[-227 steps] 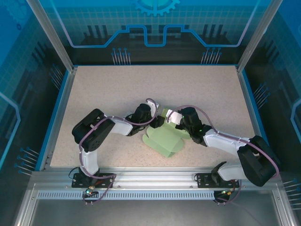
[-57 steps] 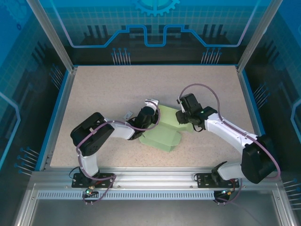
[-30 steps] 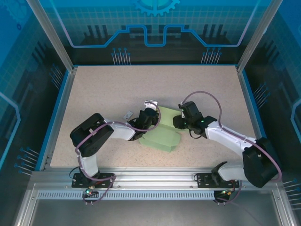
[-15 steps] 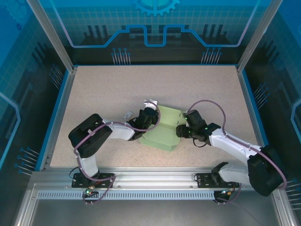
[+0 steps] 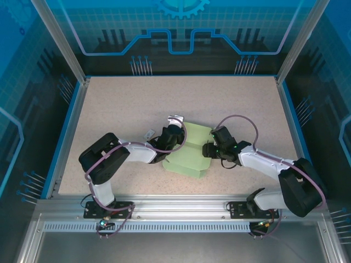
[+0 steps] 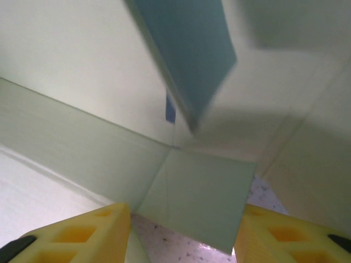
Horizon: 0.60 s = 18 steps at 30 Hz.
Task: Fold the paper box
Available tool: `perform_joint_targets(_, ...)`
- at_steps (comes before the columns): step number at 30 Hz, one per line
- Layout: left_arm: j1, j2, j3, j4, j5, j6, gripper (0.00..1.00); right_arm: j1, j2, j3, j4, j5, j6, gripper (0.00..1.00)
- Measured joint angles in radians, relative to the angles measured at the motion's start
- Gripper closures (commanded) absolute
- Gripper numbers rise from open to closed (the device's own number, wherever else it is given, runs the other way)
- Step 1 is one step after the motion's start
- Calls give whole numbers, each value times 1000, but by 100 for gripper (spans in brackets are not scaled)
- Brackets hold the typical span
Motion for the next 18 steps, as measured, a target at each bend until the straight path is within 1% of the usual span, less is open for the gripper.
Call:
perform_joint_targets(11,0,0,0,0,0,0,89,0,-35,6,68,9,-40,56)
perform_joint_targets(18,0,0,0,0,1,0,89,14,0,8,123,-13,-59,61)
